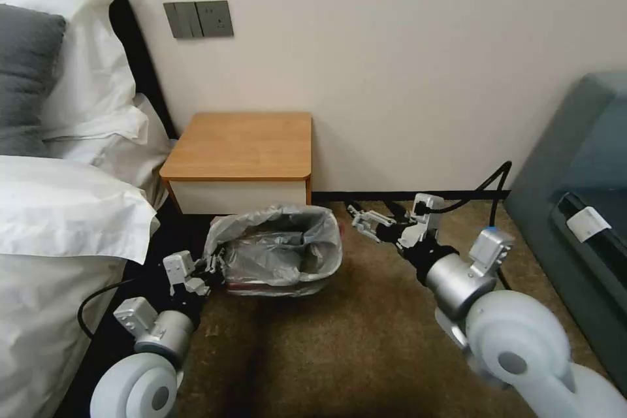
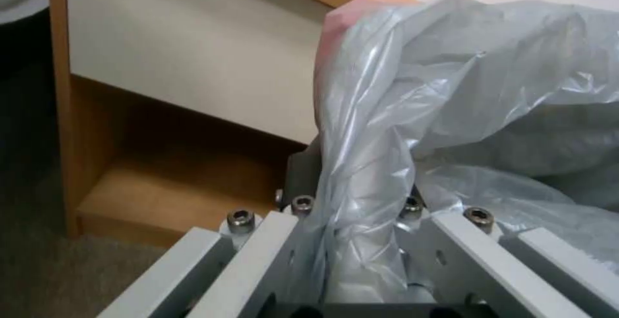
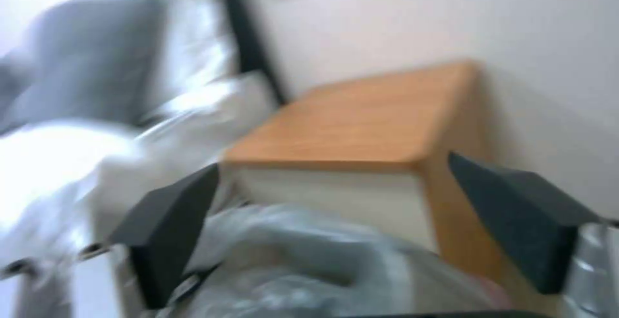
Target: Pick up the garbage bag from the table and place it over the trash can.
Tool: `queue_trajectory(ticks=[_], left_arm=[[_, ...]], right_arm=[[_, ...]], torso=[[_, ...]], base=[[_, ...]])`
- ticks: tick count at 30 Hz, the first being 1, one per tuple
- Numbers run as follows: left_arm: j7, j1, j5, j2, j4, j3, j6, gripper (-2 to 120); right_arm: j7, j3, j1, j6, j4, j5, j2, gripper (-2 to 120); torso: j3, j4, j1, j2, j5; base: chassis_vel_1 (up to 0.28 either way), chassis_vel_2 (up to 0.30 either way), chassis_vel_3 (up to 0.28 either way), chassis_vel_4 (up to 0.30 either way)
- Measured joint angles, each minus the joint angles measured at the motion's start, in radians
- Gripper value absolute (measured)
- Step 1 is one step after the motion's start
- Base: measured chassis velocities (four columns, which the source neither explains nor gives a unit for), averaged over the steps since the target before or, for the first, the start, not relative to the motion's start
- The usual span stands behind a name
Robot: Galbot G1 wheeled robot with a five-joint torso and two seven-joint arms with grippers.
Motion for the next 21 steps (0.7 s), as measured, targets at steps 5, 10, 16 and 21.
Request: queue_trajectory(ticks=[5,10,16,21], left_arm=[[-0.015,0.001,0.062,0.002,-0.011,0.02,0.001,6],[0.011,0.007,0.139,0.001,-0.011,0.027,-0.018,6],[0.054,0.015,0.207,-0.002,-0.021,0.024,-0.044,6],[0.065,0.015,0.226,-0.001,-0.027,0.021,-0.051,6]], right_arm=[[-0.242,-0.078,0.134,-0.021,-0.052,-0.108,-0.087,71],[-0.391,-0.3,0.381,-0.075,-0.131,-0.196,-0.127,52],[-0.497,-0.536,0.643,-0.161,-0.255,-0.343,-0.082,30],[-0.496,-0.628,0.742,-0.227,-0.292,-0.369,-0.032,14]], torso=[[0.0,0.0002,0.0,0.0,0.0001],[0.0,0.0003,0.0,0.0,-0.0001],[0.0,0.0002,0.0,0.0,-0.0002],[0.0,0.0003,0.0,0.0,-0.0002]], base=[[0.0,0.0,0.0,0.0],[0.0,0.0,0.0,0.0],[0.0,0.0,0.0,0.0],[0.0,0.0,0.0,0.0]])
